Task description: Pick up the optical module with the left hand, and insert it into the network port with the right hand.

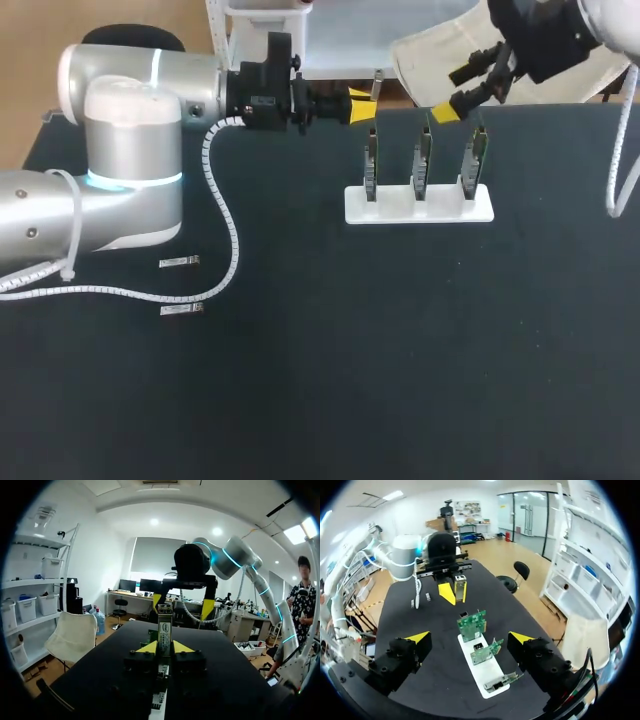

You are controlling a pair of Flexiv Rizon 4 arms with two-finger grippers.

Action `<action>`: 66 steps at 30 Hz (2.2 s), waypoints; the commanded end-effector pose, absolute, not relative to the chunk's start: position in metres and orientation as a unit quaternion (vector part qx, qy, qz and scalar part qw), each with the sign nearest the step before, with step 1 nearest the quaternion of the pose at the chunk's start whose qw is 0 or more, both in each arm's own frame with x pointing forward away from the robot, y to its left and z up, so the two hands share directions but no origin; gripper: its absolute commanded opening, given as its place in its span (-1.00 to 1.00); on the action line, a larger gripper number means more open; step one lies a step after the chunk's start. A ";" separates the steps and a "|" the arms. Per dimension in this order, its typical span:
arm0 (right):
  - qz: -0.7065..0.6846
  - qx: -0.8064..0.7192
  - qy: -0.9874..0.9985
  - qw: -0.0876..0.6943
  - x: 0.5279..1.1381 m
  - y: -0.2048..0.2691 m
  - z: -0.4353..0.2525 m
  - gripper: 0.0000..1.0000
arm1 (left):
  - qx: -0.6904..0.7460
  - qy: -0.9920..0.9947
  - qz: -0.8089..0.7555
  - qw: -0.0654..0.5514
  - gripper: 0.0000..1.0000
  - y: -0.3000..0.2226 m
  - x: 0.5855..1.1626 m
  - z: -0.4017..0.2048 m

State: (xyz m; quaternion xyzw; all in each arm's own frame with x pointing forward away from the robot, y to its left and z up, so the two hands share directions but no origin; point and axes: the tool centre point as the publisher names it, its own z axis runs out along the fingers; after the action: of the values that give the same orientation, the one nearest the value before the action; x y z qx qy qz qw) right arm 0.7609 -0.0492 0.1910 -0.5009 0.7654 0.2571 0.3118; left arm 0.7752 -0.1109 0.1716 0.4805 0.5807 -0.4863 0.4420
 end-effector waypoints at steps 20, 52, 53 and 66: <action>0.325 -0.571 0.687 0.310 0.779 0.005 0.206 1.00 | 0.481 0.580 -0.487 0.442 -1.00 -0.111 0.776 0.171; 0.360 -0.608 0.651 0.277 0.777 0.036 0.204 1.00 | 0.481 0.580 -0.487 0.442 -1.00 -0.111 0.776 0.171; 0.360 -0.608 0.651 0.277 0.777 0.036 0.203 1.00 | 0.481 0.580 -0.487 0.442 -1.00 -0.111 0.776 0.171; 0.361 -0.601 0.656 0.280 0.782 0.039 0.203 1.00 | 0.481 0.580 -0.487 0.442 -1.00 -0.111 0.776 0.171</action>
State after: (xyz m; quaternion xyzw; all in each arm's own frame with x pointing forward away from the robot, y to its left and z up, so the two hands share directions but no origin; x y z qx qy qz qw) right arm 0.7819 0.0393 0.2025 -0.6015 0.6557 0.3610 0.2793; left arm 0.7752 -0.1109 0.1716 0.4805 0.5807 -0.4863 0.4420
